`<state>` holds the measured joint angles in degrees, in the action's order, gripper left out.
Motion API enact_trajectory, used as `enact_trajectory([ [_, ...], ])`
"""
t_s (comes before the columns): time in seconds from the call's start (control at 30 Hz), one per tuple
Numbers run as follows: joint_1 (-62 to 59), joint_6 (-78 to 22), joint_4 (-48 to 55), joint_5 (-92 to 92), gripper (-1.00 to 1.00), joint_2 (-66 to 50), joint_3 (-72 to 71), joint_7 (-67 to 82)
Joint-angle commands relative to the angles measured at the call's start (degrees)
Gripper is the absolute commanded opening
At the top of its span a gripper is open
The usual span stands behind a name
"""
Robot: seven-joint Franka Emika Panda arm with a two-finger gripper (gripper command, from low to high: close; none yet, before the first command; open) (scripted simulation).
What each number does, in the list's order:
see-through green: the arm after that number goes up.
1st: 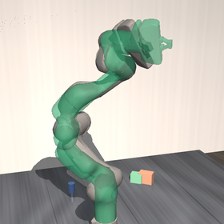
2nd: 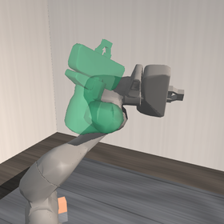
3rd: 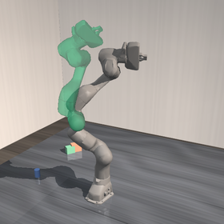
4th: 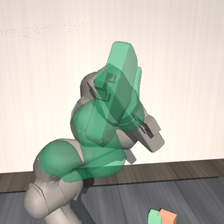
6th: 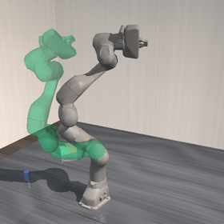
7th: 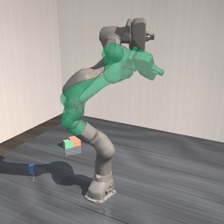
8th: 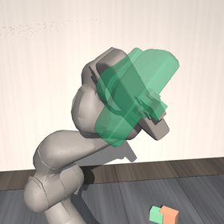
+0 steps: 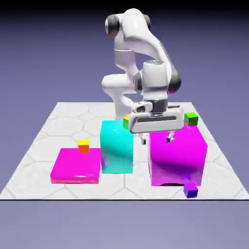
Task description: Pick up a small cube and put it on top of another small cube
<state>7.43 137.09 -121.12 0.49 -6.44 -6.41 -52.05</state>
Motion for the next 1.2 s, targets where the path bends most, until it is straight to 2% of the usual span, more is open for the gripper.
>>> enact_trajectory([
  [0.0,0.2,-1.9,2.1,0.0,0.00,-2.0,-0.3,-0.5],
  [0.73,7.8,-44.2,47.8,0.6,0.00,-46.8,-7.7,-11.5],
  [0.9,7.9,-35.8,40.5,0.8,0.00,-48.8,-7.6,-11.6],
  [0.93,7.9,-35.8,40.5,0.8,-1.00,-48.8,-7.6,-11.6],
  [1.1,8.0,-45.0,48.6,0.6,-1.00,-47.6,-7.8,-11.7],
  [1.17,6.7,-44.3,44.4,0.9,-1.00,-44.2,-4.9,-10.0],
])
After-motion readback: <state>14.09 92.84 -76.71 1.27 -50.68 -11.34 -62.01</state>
